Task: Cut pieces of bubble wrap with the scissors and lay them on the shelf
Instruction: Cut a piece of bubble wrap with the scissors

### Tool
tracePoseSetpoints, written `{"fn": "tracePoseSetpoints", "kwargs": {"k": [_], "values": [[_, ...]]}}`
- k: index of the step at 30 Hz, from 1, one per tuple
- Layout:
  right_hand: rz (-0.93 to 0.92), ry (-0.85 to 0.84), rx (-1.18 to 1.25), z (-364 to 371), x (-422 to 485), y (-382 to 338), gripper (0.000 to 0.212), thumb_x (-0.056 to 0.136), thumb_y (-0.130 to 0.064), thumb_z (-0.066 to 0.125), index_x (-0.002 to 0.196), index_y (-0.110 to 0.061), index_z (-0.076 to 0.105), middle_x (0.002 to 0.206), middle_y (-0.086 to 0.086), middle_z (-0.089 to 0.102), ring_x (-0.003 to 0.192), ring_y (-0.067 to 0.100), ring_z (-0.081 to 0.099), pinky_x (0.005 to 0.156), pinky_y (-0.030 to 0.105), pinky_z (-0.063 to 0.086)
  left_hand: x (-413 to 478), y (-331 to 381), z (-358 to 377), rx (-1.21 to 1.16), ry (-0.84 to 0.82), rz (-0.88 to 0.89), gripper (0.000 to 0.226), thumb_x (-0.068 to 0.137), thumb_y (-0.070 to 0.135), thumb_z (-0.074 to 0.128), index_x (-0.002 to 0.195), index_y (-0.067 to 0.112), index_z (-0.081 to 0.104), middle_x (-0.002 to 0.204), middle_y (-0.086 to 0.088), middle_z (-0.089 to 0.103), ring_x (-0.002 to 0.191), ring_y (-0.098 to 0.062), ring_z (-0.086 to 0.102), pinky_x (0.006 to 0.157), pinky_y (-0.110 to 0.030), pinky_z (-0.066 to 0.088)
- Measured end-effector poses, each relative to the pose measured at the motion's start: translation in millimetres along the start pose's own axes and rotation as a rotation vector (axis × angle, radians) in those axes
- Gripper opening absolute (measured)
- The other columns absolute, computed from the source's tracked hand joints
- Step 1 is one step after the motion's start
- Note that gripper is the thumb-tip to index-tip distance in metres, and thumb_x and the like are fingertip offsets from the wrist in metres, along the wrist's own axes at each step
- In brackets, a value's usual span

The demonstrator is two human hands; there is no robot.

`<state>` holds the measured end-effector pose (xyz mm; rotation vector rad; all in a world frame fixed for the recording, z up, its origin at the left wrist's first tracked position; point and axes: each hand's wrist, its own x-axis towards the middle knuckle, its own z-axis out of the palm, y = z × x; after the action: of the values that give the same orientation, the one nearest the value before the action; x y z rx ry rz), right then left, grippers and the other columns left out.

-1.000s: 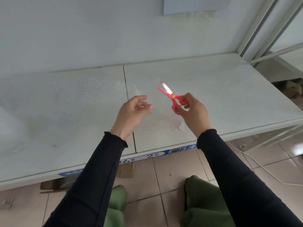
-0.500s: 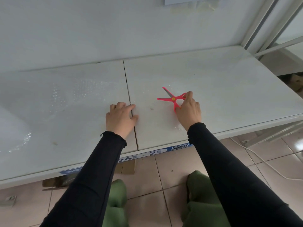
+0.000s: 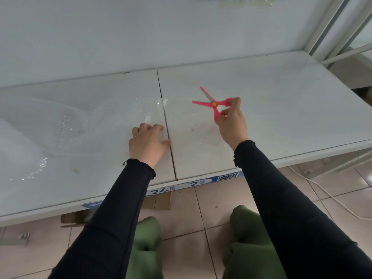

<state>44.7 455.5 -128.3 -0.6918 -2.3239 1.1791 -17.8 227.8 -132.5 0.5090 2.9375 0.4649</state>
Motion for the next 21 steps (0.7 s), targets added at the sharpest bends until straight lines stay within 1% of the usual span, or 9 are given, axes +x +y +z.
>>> {"fn": "tracePoseSetpoints", "kwargs": {"k": [3, 5, 6, 8, 11, 12, 14, 18, 21], "values": [[-0.101, 0.02, 0.175, -14.2, 7.6, -22.5, 0.031, 0.096, -0.012, 0.056, 0.122, -0.015, 0.039, 0.085, -0.006, 0.06, 0.069, 0.022, 0.071, 0.057, 0.037, 0.055, -8.3, 12.8, -4.6, -0.357, 0.152, -0.011, 0.048, 0.092, 0.034, 0.066, 0.136, 0.02, 0.052, 0.133, -0.007, 0.049, 0.126, -0.029, 0.042, 0.097, -0.035, 0.04], [-0.123, 0.036, 0.275, -24.2, 12.5, -36.5, 0.03, 0.096, -0.013, 0.058, 0.12, -0.016, 0.04, 0.091, 0.0, 0.061, 0.07, 0.022, 0.071, 0.053, 0.034, 0.055, -22.8, 33.8, -12.4, -0.732, 0.311, 0.014, 0.023, 0.093, 0.029, 0.066, 0.111, 0.014, 0.063, 0.108, -0.004, 0.06, 0.101, -0.019, 0.055, 0.083, -0.03, 0.044], [-0.127, 0.046, 0.325, -29.2, 14.7, -42.6, 0.03, 0.096, -0.013, 0.058, 0.119, -0.016, 0.04, 0.093, 0.003, 0.061, 0.072, 0.023, 0.072, 0.054, 0.033, 0.056, -32.2, 45.4, -14.1, -0.929, 0.272, 0.011, 0.02, 0.096, 0.03, 0.064, 0.095, 0.01, 0.066, 0.092, -0.004, 0.064, 0.083, -0.016, 0.058, 0.072, -0.029, 0.045], [-0.129, 0.068, 0.397, -36.8, 18.8, -50.8, 0.03, 0.094, -0.009, 0.057, 0.117, -0.016, 0.039, 0.095, 0.009, 0.062, 0.076, 0.024, 0.073, 0.057, 0.034, 0.057, -48.3, 68.0, -12.4, -1.24, -0.08, -0.053, 0.043, 0.099, 0.042, 0.058, 0.078, 0.006, 0.07, 0.075, -0.009, 0.068, 0.064, -0.016, 0.061, 0.058, -0.028, 0.044], [-0.114, 0.087, 0.453, -42.9, 23.0, -56.5, 0.03, 0.094, -0.006, 0.056, 0.117, -0.013, 0.038, 0.095, 0.012, 0.065, 0.081, 0.025, 0.074, 0.061, 0.035, 0.058, -49.3, 85.8, -0.9, -1.694, -0.715, -0.247, 0.066, 0.09, 0.062, 0.056, 0.123, 0.005, 0.065, 0.12, -0.015, 0.071, 0.102, -0.024, 0.073, 0.072, -0.033, 0.06], [-0.1, 0.087, 0.469, -44.7, 24.0, -57.0, 0.031, 0.094, -0.005, 0.056, 0.118, -0.011, 0.038, 0.096, 0.011, 0.066, 0.082, 0.025, 0.075, 0.062, 0.034, 0.059, -43.6, 86.5, 1.7, -1.925, -0.779, -0.316, 0.075, 0.087, 0.06, 0.06, 0.137, 0.005, 0.053, 0.134, -0.017, 0.064, 0.115, -0.029, 0.069, 0.079, -0.037, 0.062], [-0.07, 0.091, 0.499, -48.7, 26.3, -55.1, 0.031, 0.093, -0.005, 0.056, 0.119, -0.01, 0.039, 0.102, 0.013, 0.066, 0.084, 0.023, 0.075, 0.063, 0.033, 0.059, -25.4, 81.7, 5.3, -2.292, -0.675, -0.396, 0.074, 0.091, 0.05, 0.063, 0.148, 0.007, 0.042, 0.144, -0.019, 0.056, 0.125, -0.034, 0.063, 0.086, -0.037, 0.062], [-0.01, 0.116, 0.5, -53.8, 30.0, -43.3, 0.031, 0.093, -0.002, 0.056, 0.12, -0.009, 0.04, 0.097, 0.008, 0.065, 0.082, 0.018, 0.074, 0.065, 0.031, 0.06, 2.4, 75.4, -6.1, -2.36, -0.531, -0.324, 0.039, 0.105, 0.02, 0.049, 0.139, 0.003, 0.054, 0.141, -0.019, 0.059, 0.125, -0.03, 0.062, 0.094, -0.031, 0.057], [0.0, 0.131, 0.478, -54.5, 32.6, -36.0, 0.033, 0.093, -0.001, 0.056, 0.122, -0.005, 0.041, 0.093, 0.007, 0.065, 0.079, 0.015, 0.072, 0.065, 0.03, 0.059, 9.8, 69.6, -14.0, -2.299, -0.469, -0.324, 0.035, 0.104, 0.006, 0.047, 0.138, 0.002, 0.056, 0.135, -0.019, 0.063, 0.12, -0.029, 0.066, 0.097, -0.032, 0.056]]}}
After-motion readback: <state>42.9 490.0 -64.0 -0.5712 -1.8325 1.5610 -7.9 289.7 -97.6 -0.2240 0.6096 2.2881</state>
